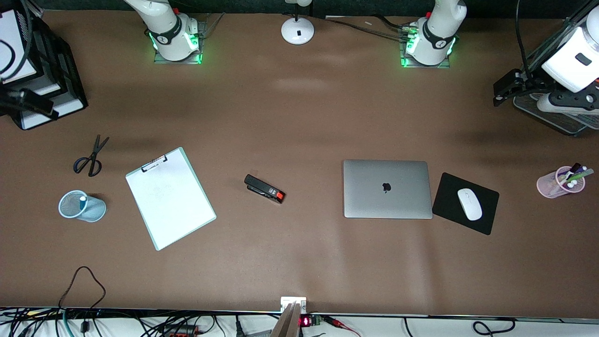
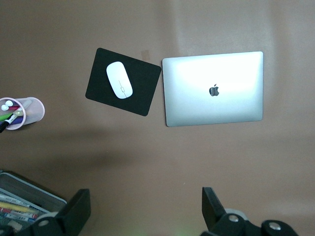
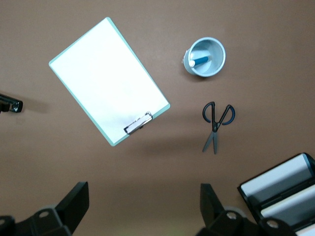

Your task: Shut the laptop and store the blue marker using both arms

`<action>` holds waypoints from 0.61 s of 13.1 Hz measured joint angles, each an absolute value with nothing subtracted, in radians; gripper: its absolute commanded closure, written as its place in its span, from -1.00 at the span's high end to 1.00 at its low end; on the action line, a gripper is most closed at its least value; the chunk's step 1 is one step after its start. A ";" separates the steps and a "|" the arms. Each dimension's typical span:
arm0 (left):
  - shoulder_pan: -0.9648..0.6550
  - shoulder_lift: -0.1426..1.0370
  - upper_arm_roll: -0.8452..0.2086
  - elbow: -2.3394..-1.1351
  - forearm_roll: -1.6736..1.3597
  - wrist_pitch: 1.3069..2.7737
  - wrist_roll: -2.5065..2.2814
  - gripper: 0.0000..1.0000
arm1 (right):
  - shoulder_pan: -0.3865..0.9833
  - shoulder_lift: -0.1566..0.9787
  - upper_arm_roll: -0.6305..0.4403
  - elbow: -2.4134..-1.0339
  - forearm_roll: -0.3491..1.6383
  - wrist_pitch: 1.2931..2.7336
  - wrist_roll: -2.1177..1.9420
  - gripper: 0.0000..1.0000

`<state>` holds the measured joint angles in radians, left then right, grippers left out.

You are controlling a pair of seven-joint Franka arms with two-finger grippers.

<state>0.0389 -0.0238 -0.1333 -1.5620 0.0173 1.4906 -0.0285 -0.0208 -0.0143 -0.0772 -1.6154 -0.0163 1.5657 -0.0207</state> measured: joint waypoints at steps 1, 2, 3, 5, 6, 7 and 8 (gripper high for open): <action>0.039 -0.024 -0.133 -1.562 0.017 1.492 -0.028 1.00 | -0.021 -0.037 -0.077 -1.632 -0.016 1.565 -0.021 1.00; 0.039 -0.024 -0.133 -1.562 0.017 1.493 -0.027 1.00 | -0.021 -0.051 -0.076 -1.640 -0.016 1.564 -0.021 1.00; 0.039 -0.024 -0.134 -1.562 0.017 1.494 -0.027 1.00 | -0.021 -0.057 -0.075 -1.642 -0.016 1.564 -0.021 1.00; 0.039 -0.024 -0.134 -1.562 0.017 1.496 -0.024 1.00 | -0.020 -0.058 -0.072 -1.643 -0.016 1.564 -0.021 1.00; 0.039 -0.024 -0.134 -1.562 0.017 1.496 -0.024 1.00 | -0.020 -0.058 -0.071 -1.645 -0.016 1.564 -0.021 1.00; 0.039 -0.024 -0.134 -1.562 0.017 1.496 -0.023 1.00 | -0.020 -0.058 -0.070 -1.647 -0.016 1.564 -0.021 1.00; 0.039 -0.024 -0.134 -1.562 0.017 1.496 -0.022 1.00 | -0.020 -0.057 -0.069 -1.647 -0.016 1.564 -0.021 1.00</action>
<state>0.0386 -0.0238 -0.1343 -1.5620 0.0173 1.4964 -0.0215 -0.0199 -0.0569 -0.0693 -1.6474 -0.0163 1.5643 -0.0208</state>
